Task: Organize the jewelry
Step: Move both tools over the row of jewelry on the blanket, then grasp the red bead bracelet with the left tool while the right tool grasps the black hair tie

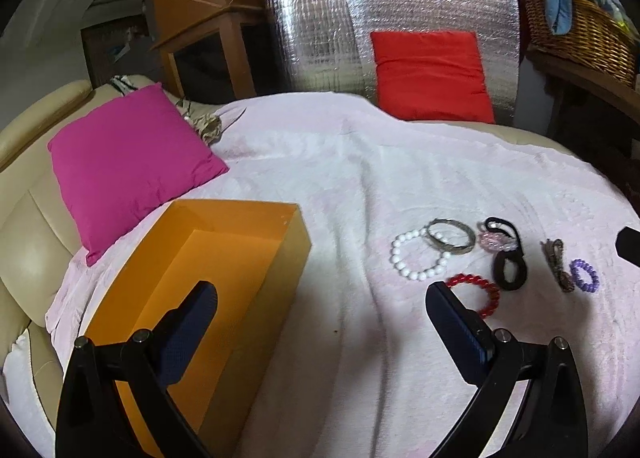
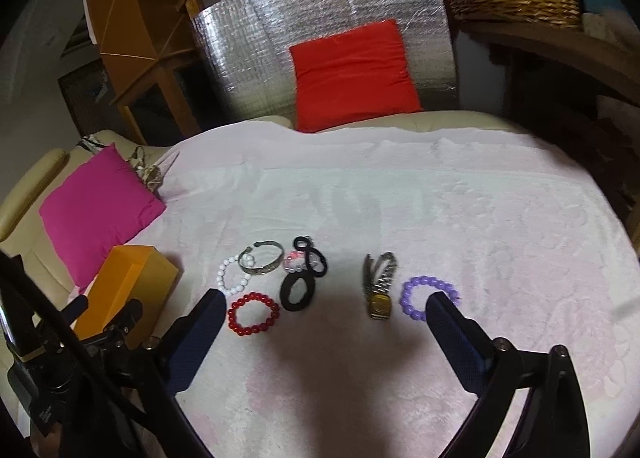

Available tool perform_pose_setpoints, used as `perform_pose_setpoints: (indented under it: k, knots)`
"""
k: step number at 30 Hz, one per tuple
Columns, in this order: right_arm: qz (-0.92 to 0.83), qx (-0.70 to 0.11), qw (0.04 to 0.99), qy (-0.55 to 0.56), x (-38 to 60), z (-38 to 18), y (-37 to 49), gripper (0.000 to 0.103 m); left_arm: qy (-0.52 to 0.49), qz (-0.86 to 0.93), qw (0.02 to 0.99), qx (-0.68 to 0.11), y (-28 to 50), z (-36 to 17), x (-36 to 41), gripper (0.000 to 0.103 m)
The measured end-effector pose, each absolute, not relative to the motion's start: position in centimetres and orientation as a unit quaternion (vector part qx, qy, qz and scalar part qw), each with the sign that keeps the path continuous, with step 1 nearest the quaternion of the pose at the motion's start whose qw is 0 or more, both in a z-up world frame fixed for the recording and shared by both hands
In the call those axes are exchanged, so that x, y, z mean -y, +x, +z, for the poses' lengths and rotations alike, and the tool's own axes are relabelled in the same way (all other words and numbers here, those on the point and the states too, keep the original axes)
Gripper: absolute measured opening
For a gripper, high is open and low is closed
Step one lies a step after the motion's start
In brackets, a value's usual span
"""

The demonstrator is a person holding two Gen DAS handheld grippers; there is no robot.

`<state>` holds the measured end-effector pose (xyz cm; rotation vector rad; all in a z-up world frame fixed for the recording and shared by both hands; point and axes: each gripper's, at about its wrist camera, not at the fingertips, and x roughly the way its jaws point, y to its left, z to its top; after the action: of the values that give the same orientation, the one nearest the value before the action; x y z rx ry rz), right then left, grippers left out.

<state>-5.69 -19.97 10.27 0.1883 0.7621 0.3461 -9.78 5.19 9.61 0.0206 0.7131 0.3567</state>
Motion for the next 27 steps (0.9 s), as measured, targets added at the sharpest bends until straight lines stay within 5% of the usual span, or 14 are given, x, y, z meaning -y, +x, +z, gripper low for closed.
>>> perform_pose_setpoints:
  k: [6,11,18,19,23,27]
  knots:
    - [0.217,-0.412,0.878,0.110,17.7,7.8,-2.2,0.066,0.015,0.172,0.915,-0.365,-9.1,8.6,-6.4,0.103]
    - [0.211,-0.429,0.870,0.121,16.1,5.7,0.9,0.063,0.014,0.147,0.916,-0.374,-8.2,7.9,-6.4,0.103]
    - [0.198,-0.461,0.854,0.137,15.0,2.2,5.2,0.042,0.004,0.110,0.915,-0.389,-6.2,7.1,-6.2,0.103]
    - [0.200,-0.464,0.851,0.141,14.9,1.8,5.7,0.029,0.002,0.101,0.914,-0.393,-6.1,6.9,-6.0,0.103]
    - [0.198,-0.464,0.851,0.146,15.2,1.8,6.0,0.007,0.008,0.060,0.912,-0.406,-5.7,6.1,-4.7,0.087]
    - [0.197,-0.457,0.849,0.178,17.1,2.7,5.6,0.007,0.014,0.024,0.907,-0.420,-5.2,5.4,-3.3,0.072]
